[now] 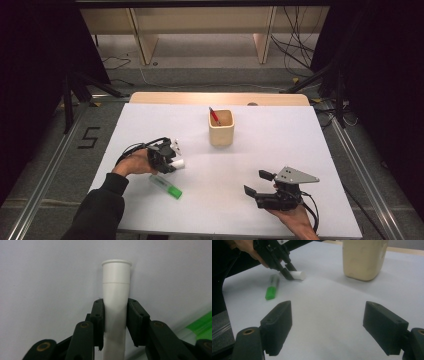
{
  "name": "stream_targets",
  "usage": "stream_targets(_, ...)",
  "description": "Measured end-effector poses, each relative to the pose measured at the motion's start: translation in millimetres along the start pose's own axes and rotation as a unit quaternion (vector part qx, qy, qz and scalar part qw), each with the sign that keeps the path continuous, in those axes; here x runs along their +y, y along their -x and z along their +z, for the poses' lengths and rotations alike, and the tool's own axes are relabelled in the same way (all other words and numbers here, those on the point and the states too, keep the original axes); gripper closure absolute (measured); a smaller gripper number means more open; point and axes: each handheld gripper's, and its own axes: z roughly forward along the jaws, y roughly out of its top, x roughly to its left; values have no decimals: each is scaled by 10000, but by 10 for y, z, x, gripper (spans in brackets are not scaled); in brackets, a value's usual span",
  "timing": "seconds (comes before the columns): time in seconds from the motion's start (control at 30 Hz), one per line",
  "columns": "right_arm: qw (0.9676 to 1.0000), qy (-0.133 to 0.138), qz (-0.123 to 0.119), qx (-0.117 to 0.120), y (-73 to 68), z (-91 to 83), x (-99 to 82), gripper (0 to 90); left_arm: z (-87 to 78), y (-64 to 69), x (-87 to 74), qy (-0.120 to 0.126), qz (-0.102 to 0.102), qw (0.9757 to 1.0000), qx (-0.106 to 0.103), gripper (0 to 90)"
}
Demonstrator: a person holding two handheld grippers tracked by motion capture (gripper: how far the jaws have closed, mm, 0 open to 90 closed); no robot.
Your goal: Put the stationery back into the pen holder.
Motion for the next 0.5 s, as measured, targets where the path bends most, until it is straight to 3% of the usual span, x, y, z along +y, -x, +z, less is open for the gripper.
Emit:
stream_targets(0.3,10000,-13,-19,14,-6,8,-1,237,-13,18,17,-108,110,9999,52,695)
stream_targets(0.5,10000,-6,-27,10,-8,4,1,237,-37,9,8,-79,-33,9998,178,695)
